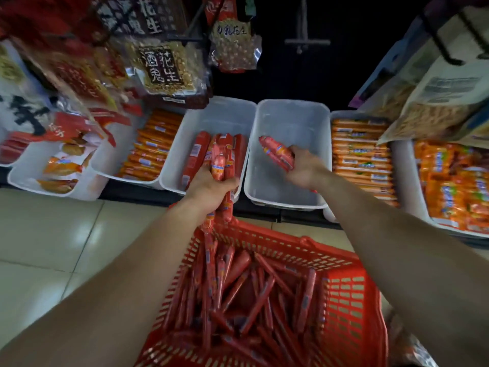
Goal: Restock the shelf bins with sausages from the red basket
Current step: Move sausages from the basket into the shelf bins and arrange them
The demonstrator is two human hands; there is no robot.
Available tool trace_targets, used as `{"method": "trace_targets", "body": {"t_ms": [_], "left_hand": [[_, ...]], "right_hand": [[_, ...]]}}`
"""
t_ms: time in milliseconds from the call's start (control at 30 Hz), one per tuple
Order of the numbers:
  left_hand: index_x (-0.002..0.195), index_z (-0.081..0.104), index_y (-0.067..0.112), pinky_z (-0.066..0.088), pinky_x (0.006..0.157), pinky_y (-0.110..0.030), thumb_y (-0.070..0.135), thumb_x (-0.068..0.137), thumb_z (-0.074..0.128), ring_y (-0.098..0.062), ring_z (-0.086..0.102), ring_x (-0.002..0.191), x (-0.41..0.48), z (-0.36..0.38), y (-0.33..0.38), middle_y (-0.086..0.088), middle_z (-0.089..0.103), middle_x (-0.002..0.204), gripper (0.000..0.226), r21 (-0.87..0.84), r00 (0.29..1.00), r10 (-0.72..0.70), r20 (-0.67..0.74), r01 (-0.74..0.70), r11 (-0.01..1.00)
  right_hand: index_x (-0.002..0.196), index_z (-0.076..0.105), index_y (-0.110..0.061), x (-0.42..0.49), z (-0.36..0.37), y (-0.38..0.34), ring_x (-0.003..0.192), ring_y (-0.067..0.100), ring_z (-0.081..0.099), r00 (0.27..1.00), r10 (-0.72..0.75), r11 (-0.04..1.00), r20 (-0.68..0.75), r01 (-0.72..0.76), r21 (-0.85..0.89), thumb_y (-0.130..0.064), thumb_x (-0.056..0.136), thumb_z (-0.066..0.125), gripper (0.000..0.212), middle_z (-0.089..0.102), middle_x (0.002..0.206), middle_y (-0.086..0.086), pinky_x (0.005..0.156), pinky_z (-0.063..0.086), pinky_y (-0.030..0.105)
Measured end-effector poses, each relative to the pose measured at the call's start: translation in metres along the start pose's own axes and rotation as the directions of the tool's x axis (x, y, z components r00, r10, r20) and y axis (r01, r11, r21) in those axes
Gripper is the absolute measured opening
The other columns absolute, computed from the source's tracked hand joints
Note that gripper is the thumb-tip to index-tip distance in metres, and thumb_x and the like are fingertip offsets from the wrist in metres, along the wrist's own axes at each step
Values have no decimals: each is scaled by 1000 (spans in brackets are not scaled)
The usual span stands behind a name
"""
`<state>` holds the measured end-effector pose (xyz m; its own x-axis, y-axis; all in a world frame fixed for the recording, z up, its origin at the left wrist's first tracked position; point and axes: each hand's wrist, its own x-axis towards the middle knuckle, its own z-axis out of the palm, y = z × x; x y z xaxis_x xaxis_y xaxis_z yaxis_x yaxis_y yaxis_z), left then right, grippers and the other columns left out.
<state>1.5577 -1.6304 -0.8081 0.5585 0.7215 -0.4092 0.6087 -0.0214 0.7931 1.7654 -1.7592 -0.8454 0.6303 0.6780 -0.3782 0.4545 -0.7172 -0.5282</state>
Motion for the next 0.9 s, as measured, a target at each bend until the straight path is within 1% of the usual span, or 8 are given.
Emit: {"method": "trace_targets", "body": {"t_ms": [133, 267, 400, 500, 567, 633, 700, 900], "left_hand": [[112, 67, 18, 42, 61, -19, 31, 87, 75, -2, 62, 76, 21, -2, -2, 9, 68, 88, 30, 9, 1000, 16, -5, -16, 1000], [113, 64, 20, 40, 60, -19, 34, 88, 74, -3, 61, 78, 30, -1, 2, 8, 68, 92, 31, 25, 1000, 20, -11, -19, 999], [116, 64, 21, 48, 69, -24, 34, 86, 76, -6, 65, 85, 35, 2, 17, 7, 70, 96, 35, 45, 998, 63, 26, -64, 997], [111, 63, 20, 48, 74, -27, 32, 81, 81, -10, 66, 85, 45, 13, 40, 7, 69, 91, 36, 137, 989, 132, 63, -140, 981], [111, 60, 23, 42, 71, -26, 29, 80, 82, -12, 64, 84, 52, 28, 60, 8, 67, 93, 38, 225, 976, 174, 133, -201, 953], [127, 56, 25, 41, 72, -24, 26, 81, 81, -13, 61, 90, 58, 52, 78, 8, 64, 105, 52, 312, 942, 216, 258, -293, 904], [132, 53, 25, 43, 72, -25, 22, 83, 80, -14, 60, 92, 63, 78, 89, 5, 62, 112, 56, 390, 897, 224, 382, -376, 840], [115, 59, 29, 48, 90, -42, 27, 83, 75, -27, 61, 102, 78, 139, 73, -2, 64, 107, 36, 637, 809, 90, 581, -521, 568]], "right_hand": [[139, 40, -29, 22, 18, 13, 106, 33, 60, 984, -2, 969, 180, 46, -244, -20, 79, 70, 68, 61, 123, 10, 88, 49, 35], [147, 34, -37, 23, 25, 21, 110, 31, 58, 954, -27, 925, 297, 136, -354, -26, 80, 72, 78, 58, 131, 6, 92, 49, 37], [138, 50, -36, 10, 10, 19, 104, 23, 57, 911, -90, 897, 403, 250, -364, -40, 81, 77, 63, 61, 126, -1, 88, 48, 34], [131, 59, -28, -10, -10, 21, 113, 23, 58, 981, -157, 976, 118, 172, -130, -45, 87, 68, 48, 61, 127, 0, 96, 47, 35], [120, 65, -28, -27, -23, 35, 106, 20, 62, 985, -129, 992, -113, 130, -4, -34, 91, 60, 30, 65, 118, -3, 90, 50, 34], [112, 68, -27, -45, -31, 55, 95, 16, 63, 969, -62, 996, -238, 76, 48, -26, 92, 58, 23, 68, 106, -6, 78, 47, 29], [110, 69, -25, -60, -32, 75, 90, 16, 64, 961, 6, 997, -275, 16, 80, -22, 91, 58, 22, 69, 102, -6, 74, 45, 27], [109, 67, -25, -72, -10, 109, 94, 21, 64, 963, 53, 995, -263, -30, 90, -23, 91, 60, 19, 68, 107, -2, 78, 50, 33]]}}
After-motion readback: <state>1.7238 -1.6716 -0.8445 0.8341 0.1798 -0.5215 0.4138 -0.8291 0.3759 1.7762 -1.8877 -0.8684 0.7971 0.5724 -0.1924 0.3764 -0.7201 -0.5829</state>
